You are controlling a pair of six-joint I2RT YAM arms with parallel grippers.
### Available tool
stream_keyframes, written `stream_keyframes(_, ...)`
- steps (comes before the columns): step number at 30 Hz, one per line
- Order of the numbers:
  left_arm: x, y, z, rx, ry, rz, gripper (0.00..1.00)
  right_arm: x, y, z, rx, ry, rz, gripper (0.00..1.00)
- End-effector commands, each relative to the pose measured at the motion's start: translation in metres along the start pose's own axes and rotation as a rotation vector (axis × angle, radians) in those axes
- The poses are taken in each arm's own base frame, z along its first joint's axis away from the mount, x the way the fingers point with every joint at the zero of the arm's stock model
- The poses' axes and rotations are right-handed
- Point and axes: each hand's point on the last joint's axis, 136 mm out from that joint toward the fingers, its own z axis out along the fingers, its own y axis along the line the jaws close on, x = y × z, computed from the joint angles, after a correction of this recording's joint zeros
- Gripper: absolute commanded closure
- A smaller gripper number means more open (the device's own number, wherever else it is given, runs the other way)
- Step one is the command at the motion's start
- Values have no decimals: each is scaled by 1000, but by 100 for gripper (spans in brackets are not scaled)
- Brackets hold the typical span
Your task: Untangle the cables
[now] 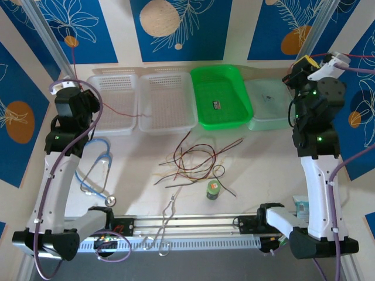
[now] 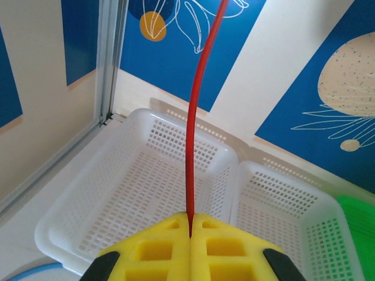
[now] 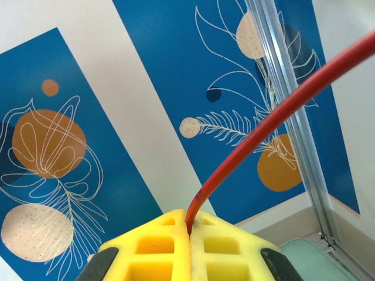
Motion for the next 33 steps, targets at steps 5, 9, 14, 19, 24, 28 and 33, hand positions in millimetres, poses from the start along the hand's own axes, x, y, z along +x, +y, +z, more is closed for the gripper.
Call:
stream_keyframes(5, -38, -45, 6, 173, -36, 5, 100, -10, 20, -3, -99, 35, 11, 100)
stream_keyframes(9, -76, -72, 9, 237, -96, 36, 100, -5, 26, -1, -122, 63, 45, 100)
stream_keyframes(14, -121, -86, 8, 233, -211, 83, 100, -1, 36, 3, -165, 98, 46, 100)
stream_keyframes(19, -151, -86, 17, 161, -296, 154, 100, 3, 43, 15, -184, 118, 54, 100)
stream_keyframes(24, -181, -85, 21, 109, -372, 188, 100, 9, 54, 30, -230, 140, 68, 100)
stream_keyframes(28, -181, -78, 29, 66, -358, 203, 100, 7, 57, 34, -241, 142, 65, 100)
stream_keyframes(33, -118, -62, 75, 31, -169, 220, 100, 13, 60, 32, -267, 171, 56, 100)
